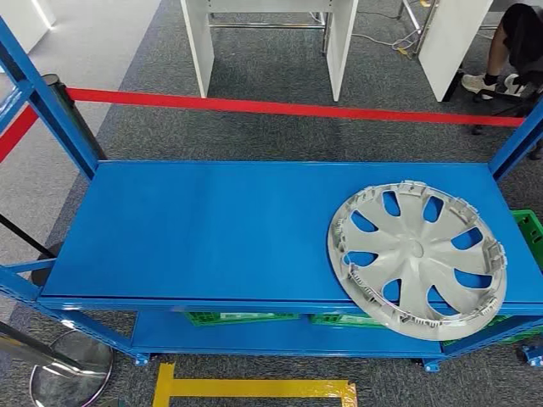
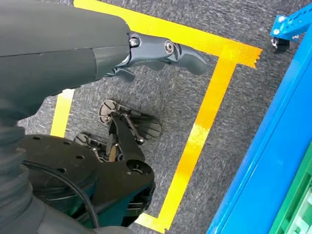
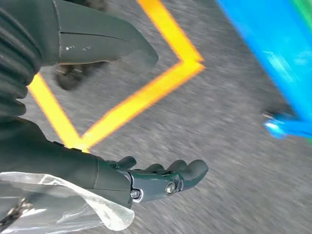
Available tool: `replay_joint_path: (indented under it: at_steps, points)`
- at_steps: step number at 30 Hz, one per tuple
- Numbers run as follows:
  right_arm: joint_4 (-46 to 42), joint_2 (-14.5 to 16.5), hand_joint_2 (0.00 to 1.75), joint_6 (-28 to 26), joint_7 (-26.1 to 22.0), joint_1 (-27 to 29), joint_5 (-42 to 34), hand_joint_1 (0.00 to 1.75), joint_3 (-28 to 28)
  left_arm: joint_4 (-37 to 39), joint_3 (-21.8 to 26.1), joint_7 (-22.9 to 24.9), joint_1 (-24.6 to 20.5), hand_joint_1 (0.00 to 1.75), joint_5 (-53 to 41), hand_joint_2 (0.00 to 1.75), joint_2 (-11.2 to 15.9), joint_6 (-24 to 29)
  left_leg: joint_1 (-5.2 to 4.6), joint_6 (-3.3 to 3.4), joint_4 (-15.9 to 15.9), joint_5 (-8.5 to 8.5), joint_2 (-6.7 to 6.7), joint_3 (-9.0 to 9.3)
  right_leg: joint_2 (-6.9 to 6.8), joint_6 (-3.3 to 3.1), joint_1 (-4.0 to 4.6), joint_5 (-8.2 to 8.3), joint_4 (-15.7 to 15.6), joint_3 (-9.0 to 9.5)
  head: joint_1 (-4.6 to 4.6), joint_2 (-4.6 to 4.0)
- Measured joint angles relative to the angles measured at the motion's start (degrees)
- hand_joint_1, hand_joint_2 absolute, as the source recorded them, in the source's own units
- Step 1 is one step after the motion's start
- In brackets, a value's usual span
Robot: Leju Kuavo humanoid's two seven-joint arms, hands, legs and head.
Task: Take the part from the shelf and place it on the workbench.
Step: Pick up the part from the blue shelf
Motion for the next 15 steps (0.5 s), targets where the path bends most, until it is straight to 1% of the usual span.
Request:
replay_joint_path:
  at_steps: [3, 10, 15]
  points:
    - [-3.4, 0.8, 1.75, -1.3, -1.3, 0.3, 0.1, 0.0, -0.6, 0.0, 0.8, 0.0, -0.1, 0.0, -1.0, 1.75, -0.4, 0.7, 0.0, 0.0, 0.0, 0.0, 0.0, 0.0, 0.0, 0.0, 0.0, 0.0, 0.0, 0.0, 0.01, 0.0]
    - [-16.2, 3.5, 1.75, -6.3, -5.1, 2.4, 0.4, 0.0, -1.0, 0.6, 3.4, 0.0, -0.7, 0.0, -4.2, 1.75, -1.4, 2.6, 0.0, 0.0, 0.0, 0.0, -0.01, 0.0, 0.0, 0.0, -0.01, 0.0, 0.0, 0.0, -0.01, 0.0]
    - [-26.3, 5.1, 1.75, -9.6, -7.2, 4.7, 1.8, 0.0, -0.3, 1.2, 4.7, 0.2, -1.2, 0.0, -6.4, 1.75, -1.8, 3.6, 0.0, 0.0, 0.0, 0.0, -0.01, 0.0, -0.01, 0.0, 0.0, 0.0, 0.0, 0.0, -0.01, 0.0]
